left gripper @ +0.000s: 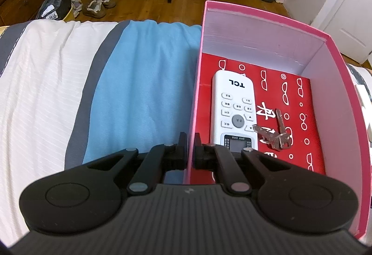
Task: Organize rigid objects
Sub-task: 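Grasp the small white charger from the pile with the right tool, then place the white charger into the pink box and open the right tool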
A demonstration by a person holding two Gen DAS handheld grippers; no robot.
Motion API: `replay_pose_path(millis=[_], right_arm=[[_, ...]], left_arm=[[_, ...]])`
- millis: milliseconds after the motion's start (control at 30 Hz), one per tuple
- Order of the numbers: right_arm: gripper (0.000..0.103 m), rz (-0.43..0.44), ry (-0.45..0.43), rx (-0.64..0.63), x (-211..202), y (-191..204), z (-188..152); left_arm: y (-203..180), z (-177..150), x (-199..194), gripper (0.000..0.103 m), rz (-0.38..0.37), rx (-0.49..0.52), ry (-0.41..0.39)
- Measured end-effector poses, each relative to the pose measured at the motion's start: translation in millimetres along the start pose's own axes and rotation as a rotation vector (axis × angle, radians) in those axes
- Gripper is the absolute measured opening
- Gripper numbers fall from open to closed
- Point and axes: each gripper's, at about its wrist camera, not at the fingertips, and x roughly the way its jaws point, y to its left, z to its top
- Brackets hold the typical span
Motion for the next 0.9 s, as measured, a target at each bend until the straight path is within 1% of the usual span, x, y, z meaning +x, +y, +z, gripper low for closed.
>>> replay_pose_path(millis=[67,133,167,200,267,333,367,400,433,467,533,667,833,900], right_arm=[[0.081,-0.023,0.049,0.023,17.2,2.3,4.3],[0.082,-0.039,0.087,0.088,33.7,2.1,7.7],[0.089,-0.047,0.098,0.131,41.0,2.1,9.2],[0.093,-0.052,0.086,0.156,43.6,4.2,11.1],[0.093,-0.068,0.074,0.195,45.2,8.0,14.8],[0.092,-0.069,0.058,0.247,42.2,5.5,13.9],[0.087,-0.067,0.048,0.283,39.2,2.9,12.2],[0.077,-0.069,0.038,0.314,35.2,0.4,9.1],[0.071,-0.080,0.027,0.346,30.6,-2.5,6.4],[0.068,-0.072,0.018,0.379,25.6,-6.7,3.9],[0.067,-0.065,0.012,0.401,21.1,-7.8,1.0],[0.067,-0.103,0.003,0.369,16.9,3.2,-1.1],[0.067,-0.088,-0.050,0.344,-2.1,20.6,0.6],[0.067,-0.064,-0.081,0.360,-11.0,23.6,-0.6]], left_arm=[[-0.2,-0.1,0.0,0.003,0.002,0.000,0.002],[-0.9,-0.6,-0.6,0.003,0.003,0.001,0.002],[-1.2,-0.7,-0.6,0.003,0.004,0.002,0.001],[-1.4,-0.6,-1.0,0.003,0.005,0.004,0.001],[-0.7,-0.9,-0.8,0.003,0.003,0.003,0.002],[0.6,-0.8,-0.5,0.003,-0.003,-0.001,0.004],[1.3,-0.7,-0.5,0.003,-0.005,-0.004,0.005],[1.2,-0.4,-0.4,0.003,-0.006,-0.004,0.005],[1.2,-0.3,-0.5,0.003,-0.006,-0.004,0.005],[1.5,-0.3,-0.5,0.003,-0.006,-0.003,0.004],[1.1,-0.1,-0.5,0.003,-0.006,-0.005,0.005],[1.3,-0.2,-0.5,0.003,-0.004,-0.003,0.006],[0.7,0.0,-0.5,0.003,-0.005,0.002,0.003],[-0.1,-1.0,-0.8,0.003,-0.005,0.014,-0.004]])
